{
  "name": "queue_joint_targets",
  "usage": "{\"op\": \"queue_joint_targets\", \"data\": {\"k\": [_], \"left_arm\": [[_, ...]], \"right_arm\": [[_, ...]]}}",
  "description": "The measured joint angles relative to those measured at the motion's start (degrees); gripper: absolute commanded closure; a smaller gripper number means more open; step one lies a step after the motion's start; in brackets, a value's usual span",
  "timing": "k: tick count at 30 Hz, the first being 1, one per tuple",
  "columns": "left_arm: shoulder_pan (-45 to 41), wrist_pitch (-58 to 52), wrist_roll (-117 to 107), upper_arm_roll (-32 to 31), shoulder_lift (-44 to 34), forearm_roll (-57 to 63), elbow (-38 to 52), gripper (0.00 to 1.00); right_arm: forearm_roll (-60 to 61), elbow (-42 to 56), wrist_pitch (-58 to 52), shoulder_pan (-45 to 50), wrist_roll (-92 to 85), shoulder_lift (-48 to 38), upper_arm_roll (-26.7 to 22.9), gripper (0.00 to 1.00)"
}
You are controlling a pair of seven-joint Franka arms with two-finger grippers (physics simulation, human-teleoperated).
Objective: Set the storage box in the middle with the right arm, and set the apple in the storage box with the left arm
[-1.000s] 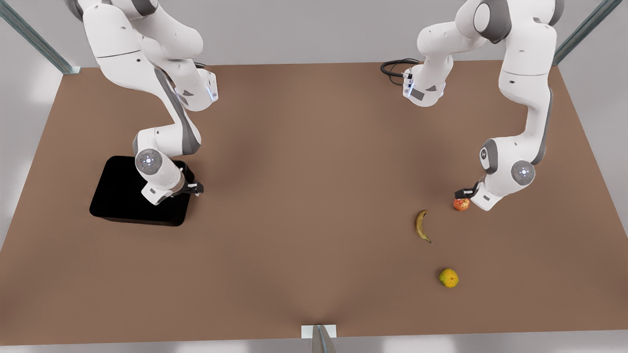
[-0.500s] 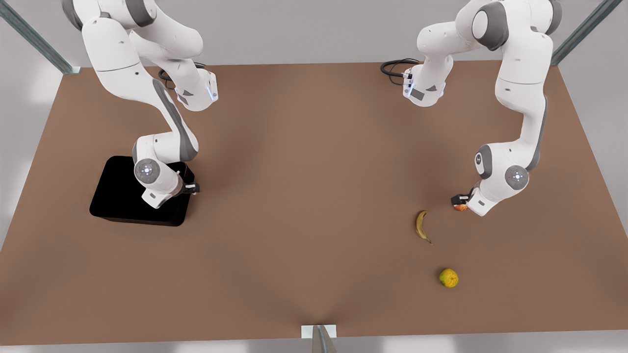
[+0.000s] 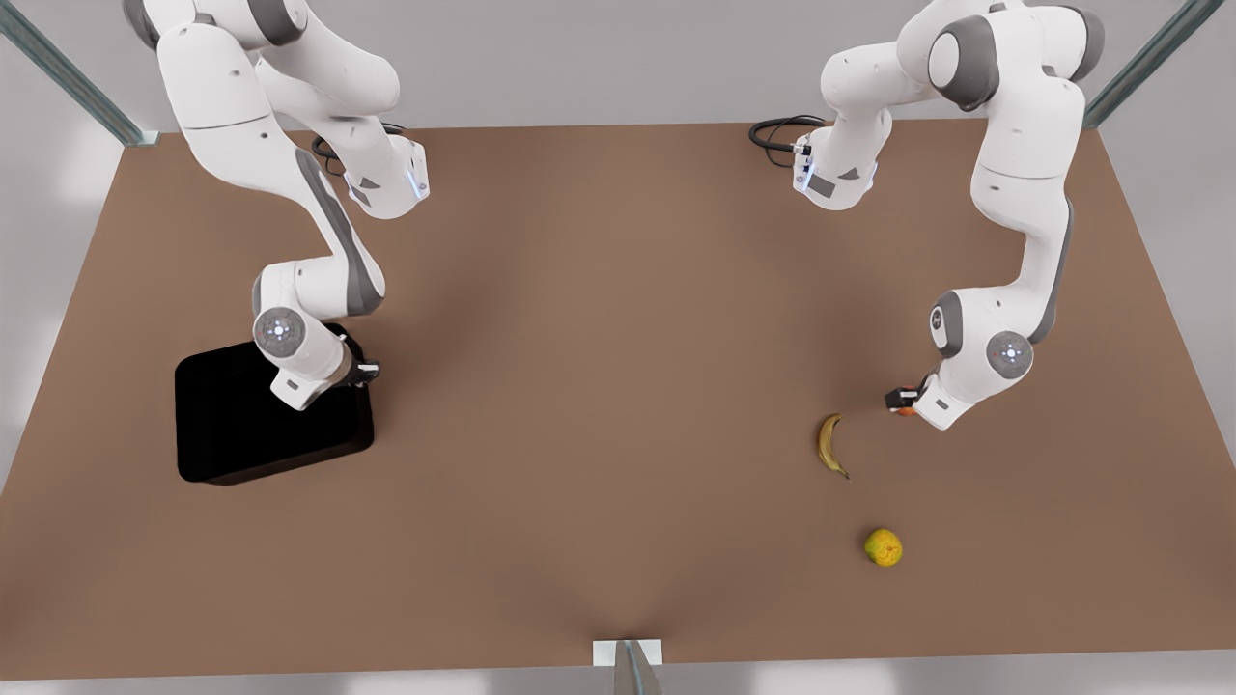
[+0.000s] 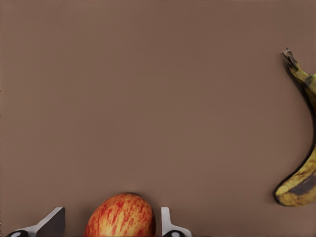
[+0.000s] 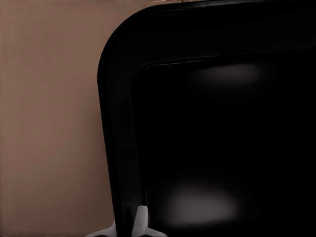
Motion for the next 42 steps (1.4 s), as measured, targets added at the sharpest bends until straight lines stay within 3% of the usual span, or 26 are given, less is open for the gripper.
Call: {"op": "queue_joint_targets", "data": {"k": [9, 16, 20, 23, 30, 42], "left_arm": [[0.5, 0.0, 0.1, 0.0, -0.1, 0.6, -0.1, 0.06], [-0.1, 0.4, -0.1, 0.0, -0.9, 0.4, -1.6, 0.08], [-0.1, 1.6, -0.1, 0.0, -1.1, 0.5, -2.5, 0.10], [-0.2, 1.7, -0.1, 0.0, -1.1, 0.5, -2.7, 0.26], [-0.1, 2.5, -0.1, 0.0, -1.2, 0.6, -3.0, 0.27], [-0.3, 2.5, -0.1, 0.0, -1.3, 0.6, -3.2, 0.30]], "right_arm": [[0.7, 4.3, 0.3, 6.2, 0.3, -4.0, 3.3, 0.79], [3.1, 8.9, 0.2, 18.8, 2.8, -3.8, 3.4, 0.79], [3.2, 11.6, 0.1, 27.7, 16.4, -3.1, 3.5, 0.79], [3.2, 20.1, -4.4, 33.0, 24.8, 1.3, 3.5, 0.79], [3.1, 33.0, -7.6, 43.0, 36.6, 8.3, 3.4, 0.79], [2.9, 55.6, -7.4, 54.2, 42.9, 27.3, 2.6, 0.79]]}}
